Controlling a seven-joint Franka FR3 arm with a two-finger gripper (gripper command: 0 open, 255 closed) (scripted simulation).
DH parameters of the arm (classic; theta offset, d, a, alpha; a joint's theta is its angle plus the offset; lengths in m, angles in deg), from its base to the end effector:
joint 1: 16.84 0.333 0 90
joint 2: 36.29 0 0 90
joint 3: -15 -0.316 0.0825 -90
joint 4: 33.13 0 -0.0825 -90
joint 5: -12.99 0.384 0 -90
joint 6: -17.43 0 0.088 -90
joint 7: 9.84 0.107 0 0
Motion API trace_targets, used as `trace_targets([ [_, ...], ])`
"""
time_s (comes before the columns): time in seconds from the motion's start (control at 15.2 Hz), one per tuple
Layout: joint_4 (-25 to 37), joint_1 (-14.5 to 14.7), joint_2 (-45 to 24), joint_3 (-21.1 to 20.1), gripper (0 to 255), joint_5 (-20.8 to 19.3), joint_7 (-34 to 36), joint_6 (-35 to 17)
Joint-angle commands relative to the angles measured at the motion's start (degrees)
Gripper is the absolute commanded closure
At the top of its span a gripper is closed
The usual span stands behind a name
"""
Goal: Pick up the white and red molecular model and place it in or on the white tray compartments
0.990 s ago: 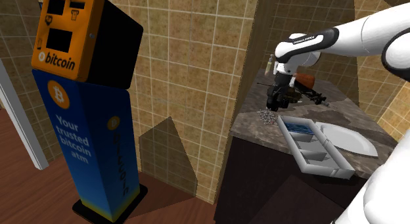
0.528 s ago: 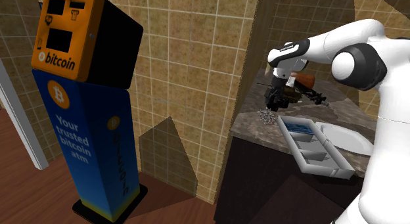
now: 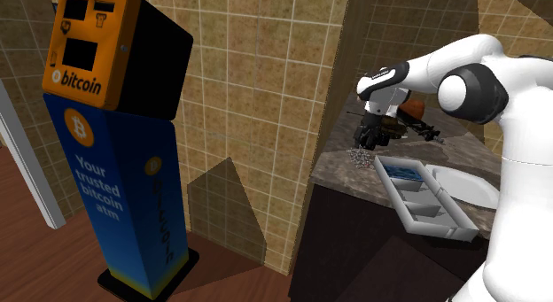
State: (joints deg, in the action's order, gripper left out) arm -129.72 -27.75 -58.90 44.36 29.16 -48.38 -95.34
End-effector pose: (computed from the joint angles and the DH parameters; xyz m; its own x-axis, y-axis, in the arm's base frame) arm 0.5260 -0.3790 0.3894 0.9928 -0.1194 -0.0055 -0.1194 -0.9891 -0.0857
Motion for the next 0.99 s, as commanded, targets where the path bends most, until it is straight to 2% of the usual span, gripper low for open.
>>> trace_targets([
  [0.0,-0.7,0.1,0.1,0.0,0,0.1,-0.1,-0.7],
  [0.4,-0.7,0.1,0.0,0.0,0,0.1,-0.1,-0.7],
  [0.46,-0.7,0.1,0.0,0.0,255,0.1,-0.1,-0.7],
  [0.92,-0.7,0.1,0.0,0.0,255,0.1,-0.1,-0.7],
])
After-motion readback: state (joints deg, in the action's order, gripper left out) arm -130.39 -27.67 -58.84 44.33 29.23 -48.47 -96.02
